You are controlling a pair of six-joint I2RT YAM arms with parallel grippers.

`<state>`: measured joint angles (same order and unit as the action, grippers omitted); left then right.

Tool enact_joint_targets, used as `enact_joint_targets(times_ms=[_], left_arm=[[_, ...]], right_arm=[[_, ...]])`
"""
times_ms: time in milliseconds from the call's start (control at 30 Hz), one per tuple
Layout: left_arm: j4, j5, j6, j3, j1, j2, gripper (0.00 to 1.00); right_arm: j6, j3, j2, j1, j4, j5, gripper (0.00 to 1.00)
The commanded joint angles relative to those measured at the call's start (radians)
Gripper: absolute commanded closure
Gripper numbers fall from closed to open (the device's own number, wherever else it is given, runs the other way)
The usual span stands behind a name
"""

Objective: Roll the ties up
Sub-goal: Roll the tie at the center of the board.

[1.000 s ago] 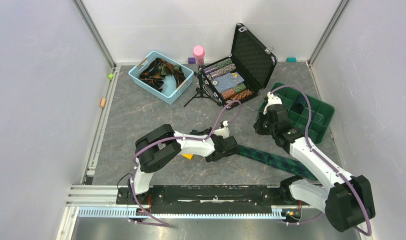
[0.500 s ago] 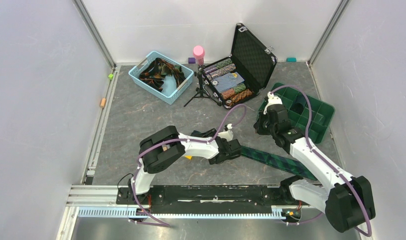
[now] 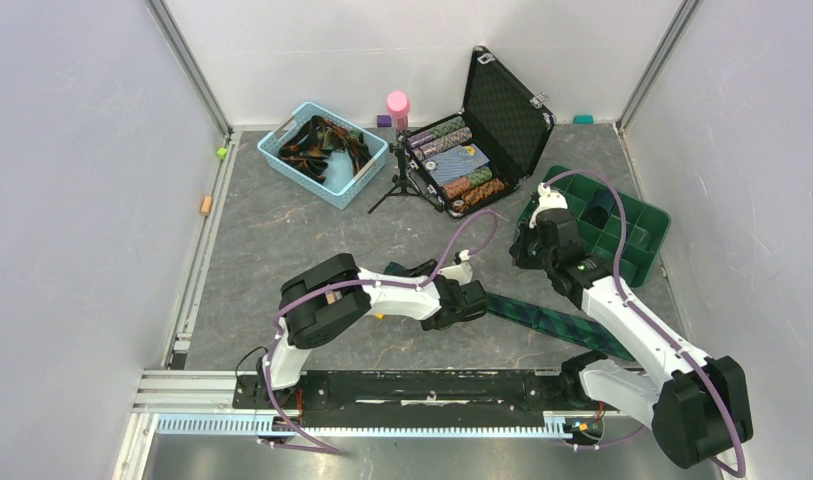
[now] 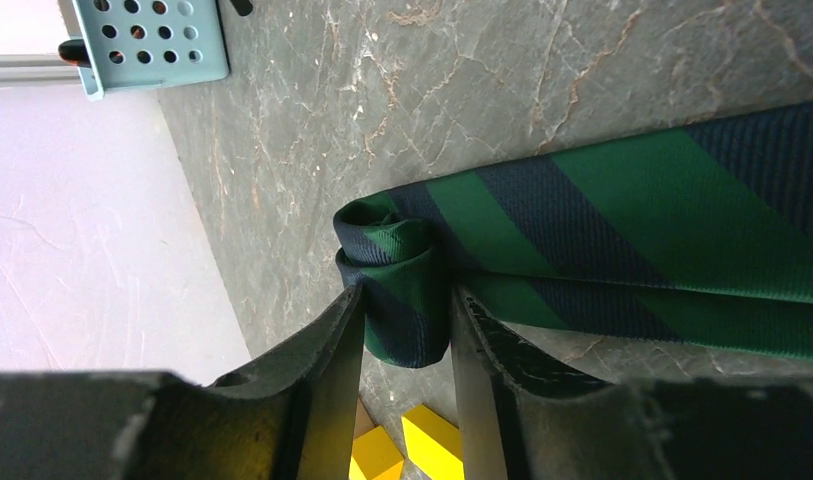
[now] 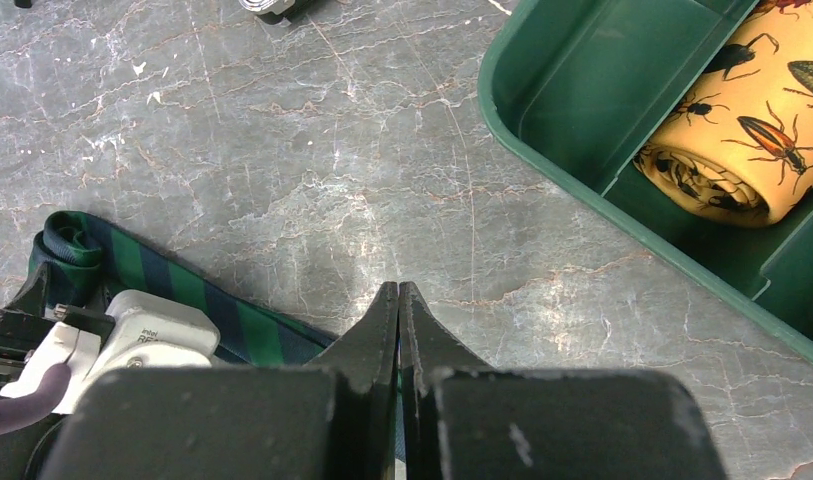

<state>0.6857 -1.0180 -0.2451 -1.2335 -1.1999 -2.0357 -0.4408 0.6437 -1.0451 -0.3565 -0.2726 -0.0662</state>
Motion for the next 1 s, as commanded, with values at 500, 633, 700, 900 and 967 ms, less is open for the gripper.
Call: enact_joint_targets(times_ms=[500,633,700,900,967], left_arm=[[-0.064,0.179,-0.038,-0.032,-0.005,0.060,0.47],[-0.088,0.221,-0.046,-0.022,-0.005,0.073,0.49],[-0.101,0.241,-0.049,-0.017,-0.005,0.075,0.50],[-0.141,0.304,-0.057,0.004,0.004,0.083,0.52],[-0.158,0.329,-0.058,0.015,0.011,0.089,0.52]], right_arm=[[0.003,0.012,0.021,0.007,0.008,-0.021,0.95],[0.003,0.010,0.021,0.007,0.008,-0.023,0.95],[0.004,0.010,0.020,0.007,0.008,-0.023,0.96],[0.005,0.007,0.020,0.007,0.008,-0.024,0.97],[0.006,0.005,0.019,0.007,0.010,-0.024,0.97]])
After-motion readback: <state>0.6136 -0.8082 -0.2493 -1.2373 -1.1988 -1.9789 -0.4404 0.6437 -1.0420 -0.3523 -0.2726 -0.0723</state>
